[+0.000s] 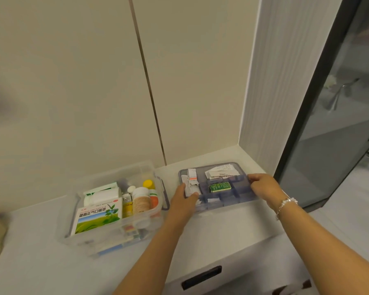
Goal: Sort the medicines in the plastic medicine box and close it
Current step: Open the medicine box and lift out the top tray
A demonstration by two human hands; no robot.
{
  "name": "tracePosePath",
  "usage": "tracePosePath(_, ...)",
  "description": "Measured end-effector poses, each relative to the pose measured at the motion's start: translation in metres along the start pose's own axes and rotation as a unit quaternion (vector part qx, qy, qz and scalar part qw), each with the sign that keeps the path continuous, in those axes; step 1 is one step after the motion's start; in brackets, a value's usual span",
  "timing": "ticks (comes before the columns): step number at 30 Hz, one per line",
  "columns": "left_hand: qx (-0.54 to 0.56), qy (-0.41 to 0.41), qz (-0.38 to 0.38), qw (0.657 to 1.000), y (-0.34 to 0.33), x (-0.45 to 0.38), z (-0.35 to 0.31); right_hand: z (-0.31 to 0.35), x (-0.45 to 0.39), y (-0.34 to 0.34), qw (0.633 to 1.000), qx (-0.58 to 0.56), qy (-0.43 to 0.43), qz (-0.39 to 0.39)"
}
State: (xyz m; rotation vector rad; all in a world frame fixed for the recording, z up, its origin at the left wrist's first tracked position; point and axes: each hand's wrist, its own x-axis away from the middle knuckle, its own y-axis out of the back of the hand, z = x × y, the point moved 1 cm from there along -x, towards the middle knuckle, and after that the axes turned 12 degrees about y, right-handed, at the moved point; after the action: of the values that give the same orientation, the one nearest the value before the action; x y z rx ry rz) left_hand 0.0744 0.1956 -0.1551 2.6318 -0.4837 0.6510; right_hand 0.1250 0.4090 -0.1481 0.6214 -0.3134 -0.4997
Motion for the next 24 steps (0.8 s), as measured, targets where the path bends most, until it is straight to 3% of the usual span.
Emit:
tracePosePath(7,-0.073,0.008,-0.038,0.997,-0.010,0.003,0.004,-0.003,-0.001,-0.004,0.997,0.078,-0.013,0.000)
tracePosePath(12,0.027,-0.024,-0.001,0.999,-0.007,0.004,-0.001,-0.003,0.000,0.000,1.000,0.001,0.007,0.029)
tracePosePath(17,0.058,-0.060,0.029,0.996,-0.005,0.009,-0.010,-0.005,0.003,0.004,0.996,-0.060,0.056,0.032)
tracePosePath(24,-0.046,-0.116,-0.006,0.992,-0.008,0.026,-0.016,0.022,0.019,-0.002,0.991,-0.034,0.128,0.026)
